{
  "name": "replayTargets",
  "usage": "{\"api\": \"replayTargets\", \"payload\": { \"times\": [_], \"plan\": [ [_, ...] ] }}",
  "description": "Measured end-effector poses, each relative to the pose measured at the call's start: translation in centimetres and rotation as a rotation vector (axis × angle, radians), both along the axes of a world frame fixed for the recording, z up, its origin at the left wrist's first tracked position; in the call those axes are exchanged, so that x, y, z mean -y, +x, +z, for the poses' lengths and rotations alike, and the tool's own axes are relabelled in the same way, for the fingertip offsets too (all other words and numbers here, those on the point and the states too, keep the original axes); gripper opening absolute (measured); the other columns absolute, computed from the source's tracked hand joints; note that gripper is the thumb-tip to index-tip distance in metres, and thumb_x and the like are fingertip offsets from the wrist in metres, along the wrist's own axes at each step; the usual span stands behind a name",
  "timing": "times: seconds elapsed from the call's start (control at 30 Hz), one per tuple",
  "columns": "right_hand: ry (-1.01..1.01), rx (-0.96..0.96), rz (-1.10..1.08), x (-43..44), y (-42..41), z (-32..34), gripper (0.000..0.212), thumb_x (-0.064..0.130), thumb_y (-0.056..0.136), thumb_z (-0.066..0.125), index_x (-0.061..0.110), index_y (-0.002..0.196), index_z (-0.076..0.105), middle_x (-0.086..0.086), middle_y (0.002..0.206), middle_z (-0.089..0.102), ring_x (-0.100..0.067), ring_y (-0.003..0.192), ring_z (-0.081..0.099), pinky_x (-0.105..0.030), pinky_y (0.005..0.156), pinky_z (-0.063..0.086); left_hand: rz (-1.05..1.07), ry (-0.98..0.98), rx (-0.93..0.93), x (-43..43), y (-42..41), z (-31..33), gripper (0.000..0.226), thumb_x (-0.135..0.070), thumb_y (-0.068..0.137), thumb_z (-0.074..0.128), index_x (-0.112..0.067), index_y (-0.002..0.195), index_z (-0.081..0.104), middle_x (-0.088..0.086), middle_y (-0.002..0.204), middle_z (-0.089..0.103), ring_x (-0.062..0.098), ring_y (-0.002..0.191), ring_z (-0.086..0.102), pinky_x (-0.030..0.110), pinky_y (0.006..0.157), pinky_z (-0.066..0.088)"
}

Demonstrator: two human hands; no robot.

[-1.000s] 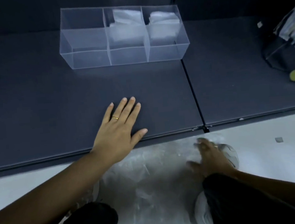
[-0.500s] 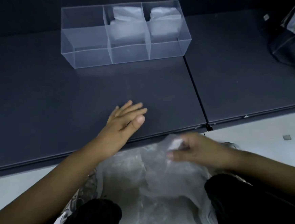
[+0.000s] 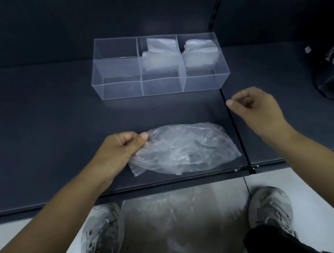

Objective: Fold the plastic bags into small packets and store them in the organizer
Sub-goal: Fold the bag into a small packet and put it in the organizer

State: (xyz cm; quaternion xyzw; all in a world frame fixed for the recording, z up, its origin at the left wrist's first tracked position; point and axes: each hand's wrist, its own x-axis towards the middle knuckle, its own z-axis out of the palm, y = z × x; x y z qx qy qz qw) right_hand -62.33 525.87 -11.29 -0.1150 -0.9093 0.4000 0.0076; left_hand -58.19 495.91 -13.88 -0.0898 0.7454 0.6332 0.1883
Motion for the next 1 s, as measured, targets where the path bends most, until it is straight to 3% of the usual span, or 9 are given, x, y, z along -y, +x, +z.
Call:
{"api": "replayTargets", "payload": {
  "times": [0.13,0.23,0.33,0.47,0.53,0.63,0.73,0.83,1.0],
  "plan": [
    [0.027,-0.117,0.475,4.2,2.9,1.9,0.040,0.059,0.075,0.063,0.044,0.111,0.056,0.014,0.116,0.044,0.002,0.109,0.046,-0.010,0.098,0.031,0.049,-0.007,-0.011,-0.5,-0.2,-0.4,0.038,-0.036,0.088,0.061,-0.019,0.054,0.063,-0.010,0.050,0.055,0.000,0.046,0.049,0.010,0.049,0.040],
    [0.222,-0.177,0.620,7.3,4.8,1.4,0.046,0.055,0.073,0.070,0.030,0.111,0.066,0.014,0.117,0.042,-0.007,0.111,0.040,-0.024,0.101,0.025,0.056,0.054,-0.036,-1.3,0.3,-0.1,0.037,-0.044,0.083,0.060,-0.021,0.054,0.062,-0.009,0.051,0.055,0.001,0.048,0.049,0.011,0.050,0.041],
    [-0.001,-0.188,0.455,7.2,4.0,1.3,0.009,0.026,0.083,0.072,0.017,0.081,0.073,0.009,0.096,0.059,-0.011,0.096,0.053,-0.027,0.091,0.038,0.072,0.051,-0.058,-1.5,0.8,0.2,0.045,-0.055,0.075,0.061,-0.012,0.061,0.063,-0.001,0.060,0.057,0.007,0.057,0.052,0.016,0.057,0.043],
    [-0.435,-0.101,0.237,5.4,2.2,2.3,0.040,0.040,0.079,0.068,0.004,0.062,0.059,-0.019,0.066,0.055,-0.014,0.060,0.050,-0.021,0.060,0.042,0.224,-0.041,-0.057,0.2,-0.3,0.6,0.054,-0.062,0.068,0.060,-0.009,0.062,0.065,0.002,0.055,0.060,0.009,0.050,0.052,0.020,0.051,0.043],
    [-0.490,-0.066,0.203,5.3,2.1,2.3,0.053,0.044,0.081,0.065,-0.002,0.060,0.048,-0.010,0.051,0.044,-0.012,0.049,0.040,-0.019,0.051,0.038,0.240,-0.118,-0.057,0.8,-1.1,0.8,0.048,-0.060,0.074,0.059,-0.019,0.050,0.060,-0.007,0.045,0.052,0.004,0.041,0.045,0.013,0.045,0.039],
    [-0.640,0.068,0.069,5.4,1.8,2.0,0.057,0.047,0.081,0.065,-0.006,0.068,0.050,-0.014,0.063,0.046,-0.024,0.056,0.038,-0.028,0.059,0.041,0.321,-0.273,-0.095,1.6,-1.9,0.2,0.045,-0.052,0.088,0.056,-0.020,0.056,0.062,-0.007,0.056,0.060,0.004,0.055,0.054,0.011,0.052,0.039],
    [-0.771,0.168,-0.121,5.2,1.5,1.8,0.037,0.037,0.089,0.063,0.007,0.066,0.062,-0.017,0.063,0.059,-0.024,0.054,0.056,-0.027,0.057,0.052,0.443,-0.544,-0.450,2.2,-1.5,1.1,0.031,-0.046,0.095,0.049,-0.017,0.088,0.059,-0.002,0.091,0.058,0.013,0.083,0.055,0.006,0.069,0.037],
    [-0.839,0.191,-0.209,5.0,1.6,1.5,0.033,0.031,0.093,0.060,0.013,0.066,0.063,-0.005,0.062,0.066,-0.016,0.054,0.063,-0.025,0.054,0.054,0.173,-0.460,-0.768,-0.3,0.5,2.9,0.032,-0.052,0.087,0.053,-0.032,0.111,0.051,-0.014,0.109,0.046,0.010,0.107,0.049,0.021,0.094,0.036],
    [-0.855,0.202,-0.279,5.6,2.4,1.2,0.028,0.033,0.095,0.057,0.005,0.089,0.062,-0.023,0.080,0.057,-0.032,0.072,0.055,-0.041,0.073,0.053,-0.095,-0.175,-0.278,-5.9,2.8,3.4,0.087,-0.080,0.058,0.063,-0.052,0.134,0.031,-0.038,0.134,0.033,-0.018,0.124,0.030,0.008,0.091,0.032]
  ]
}}
